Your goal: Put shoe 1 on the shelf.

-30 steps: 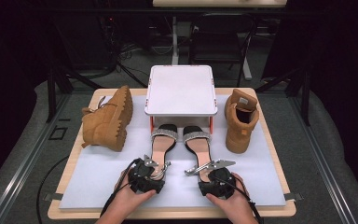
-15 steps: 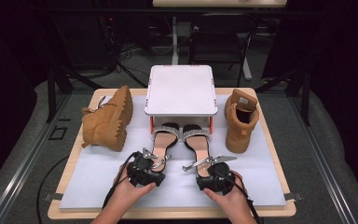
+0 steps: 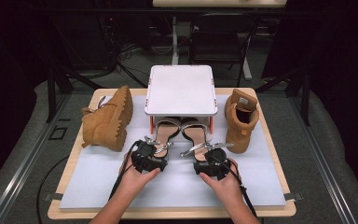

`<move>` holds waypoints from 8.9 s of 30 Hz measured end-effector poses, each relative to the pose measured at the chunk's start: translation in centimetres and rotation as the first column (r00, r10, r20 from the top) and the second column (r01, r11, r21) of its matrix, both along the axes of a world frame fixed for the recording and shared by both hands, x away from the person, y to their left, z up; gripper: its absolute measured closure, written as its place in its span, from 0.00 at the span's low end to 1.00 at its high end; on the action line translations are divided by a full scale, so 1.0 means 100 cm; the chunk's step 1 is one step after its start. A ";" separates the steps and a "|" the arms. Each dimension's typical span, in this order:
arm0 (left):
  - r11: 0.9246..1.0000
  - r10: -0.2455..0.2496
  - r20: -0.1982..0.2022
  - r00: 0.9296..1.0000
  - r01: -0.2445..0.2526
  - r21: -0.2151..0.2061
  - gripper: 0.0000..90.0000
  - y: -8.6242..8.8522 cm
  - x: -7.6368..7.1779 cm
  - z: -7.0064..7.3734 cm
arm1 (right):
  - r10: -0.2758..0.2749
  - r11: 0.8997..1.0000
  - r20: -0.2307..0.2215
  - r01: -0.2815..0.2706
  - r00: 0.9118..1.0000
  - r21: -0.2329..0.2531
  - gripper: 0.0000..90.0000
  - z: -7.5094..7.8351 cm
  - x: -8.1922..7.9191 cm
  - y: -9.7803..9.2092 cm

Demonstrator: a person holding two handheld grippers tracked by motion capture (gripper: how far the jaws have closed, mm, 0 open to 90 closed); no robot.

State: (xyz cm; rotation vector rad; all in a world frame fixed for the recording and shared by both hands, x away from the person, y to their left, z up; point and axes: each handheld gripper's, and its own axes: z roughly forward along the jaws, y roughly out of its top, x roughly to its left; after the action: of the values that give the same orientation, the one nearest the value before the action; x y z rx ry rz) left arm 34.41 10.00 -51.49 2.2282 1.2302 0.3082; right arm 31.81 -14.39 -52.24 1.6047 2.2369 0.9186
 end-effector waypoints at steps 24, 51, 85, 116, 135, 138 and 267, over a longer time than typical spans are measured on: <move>0.999 0.054 0.027 0.998 -0.054 0.001 0.43 -0.016 0.047 -0.006 | -0.075 0.997 0.034 0.076 0.997 -0.032 0.41 -0.005 0.060 0.020; 0.996 0.078 0.075 0.994 -0.074 -0.051 0.63 -0.006 0.030 -0.005 | -0.028 0.995 0.054 0.033 0.998 -0.095 0.63 -0.010 0.037 0.013; 0.988 0.091 0.099 0.991 -0.077 -0.135 1.00 -0.005 0.023 -0.005 | -0.023 1.000 0.132 0.024 0.991 -0.006 1.00 -0.006 0.031 0.013; 0.987 0.132 0.114 0.985 -0.120 -0.112 1.00 -0.014 0.054 -0.004 | -0.028 0.997 0.208 0.041 0.978 -0.062 1.00 0.006 0.064 0.022; 0.982 0.160 0.145 0.976 -0.143 -0.125 1.00 -0.021 0.070 -0.011 | -0.067 0.995 0.197 0.080 0.978 -0.062 1.00 -0.004 0.088 0.023; 0.981 0.168 0.145 0.975 -0.151 -0.126 1.00 -0.020 0.072 -0.013 | -0.070 0.995 0.193 0.083 0.979 -0.063 1.00 -0.005 0.089 0.024; 0.919 0.360 -0.021 0.933 -0.359 -0.164 0.53 0.224 0.039 0.052 | -0.047 0.996 0.133 0.056 0.990 -0.064 0.59 -0.020 -0.007 -0.077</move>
State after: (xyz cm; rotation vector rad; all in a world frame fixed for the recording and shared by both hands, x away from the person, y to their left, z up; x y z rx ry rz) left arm 38.28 32.35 -46.30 1.8509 1.6003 0.3430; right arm 31.10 -22.07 -54.21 1.5193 2.1052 0.8976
